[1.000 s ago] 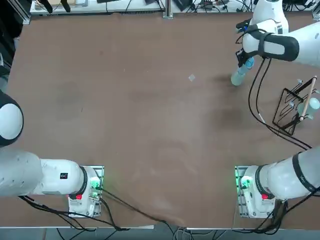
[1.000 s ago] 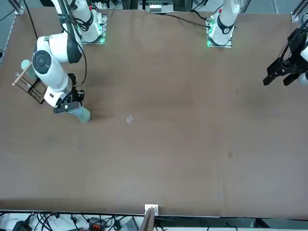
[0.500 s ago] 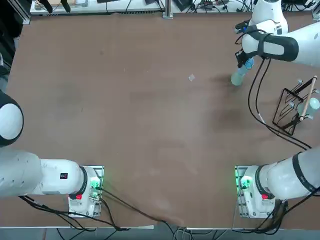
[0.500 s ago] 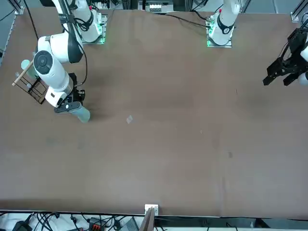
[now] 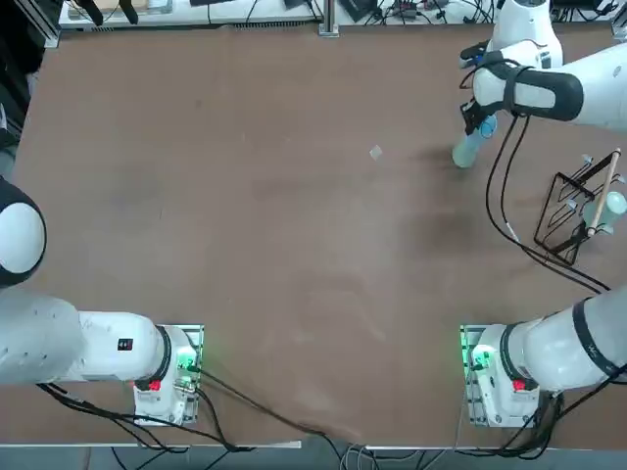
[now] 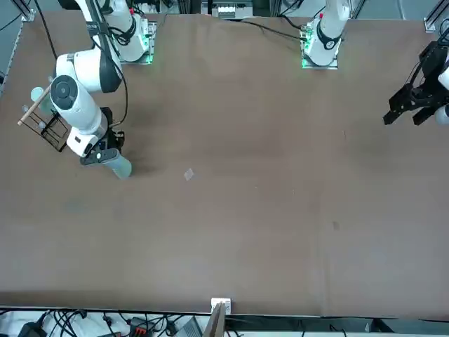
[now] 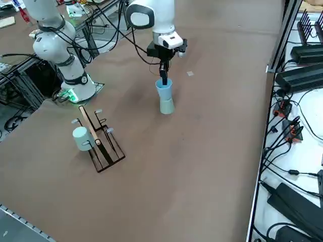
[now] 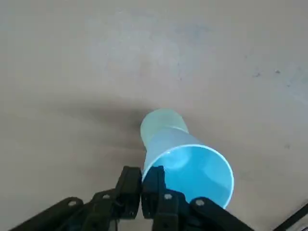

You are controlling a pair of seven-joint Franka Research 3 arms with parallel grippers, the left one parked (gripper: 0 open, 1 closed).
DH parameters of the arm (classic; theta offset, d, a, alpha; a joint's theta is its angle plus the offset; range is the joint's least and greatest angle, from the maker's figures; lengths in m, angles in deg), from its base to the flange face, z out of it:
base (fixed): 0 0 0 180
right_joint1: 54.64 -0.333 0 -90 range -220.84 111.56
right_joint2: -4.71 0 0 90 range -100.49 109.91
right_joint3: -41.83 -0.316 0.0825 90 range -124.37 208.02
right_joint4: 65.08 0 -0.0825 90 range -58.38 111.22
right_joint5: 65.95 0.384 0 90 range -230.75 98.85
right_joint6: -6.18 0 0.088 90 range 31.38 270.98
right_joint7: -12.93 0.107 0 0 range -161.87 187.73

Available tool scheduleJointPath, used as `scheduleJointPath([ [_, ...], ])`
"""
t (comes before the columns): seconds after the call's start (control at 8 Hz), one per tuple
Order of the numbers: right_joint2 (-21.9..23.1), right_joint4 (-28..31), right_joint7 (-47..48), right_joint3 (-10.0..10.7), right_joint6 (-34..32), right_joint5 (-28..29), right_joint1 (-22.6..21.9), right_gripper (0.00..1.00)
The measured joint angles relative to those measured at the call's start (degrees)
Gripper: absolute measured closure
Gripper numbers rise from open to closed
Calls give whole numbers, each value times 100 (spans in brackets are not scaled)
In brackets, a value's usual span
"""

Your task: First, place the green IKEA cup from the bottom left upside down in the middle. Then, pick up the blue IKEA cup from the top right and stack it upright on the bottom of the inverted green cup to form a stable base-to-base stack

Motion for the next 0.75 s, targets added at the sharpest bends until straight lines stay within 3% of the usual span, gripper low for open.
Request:
scheduleJointPath([
  [0.12,-22,0,0,0,0,-14,-1,83],
  [0.62,-55,-85,-2,0,-33,-140,-1,9],
  [0.75,-51,-220,-3,0,-232,-147,-2,0],
])
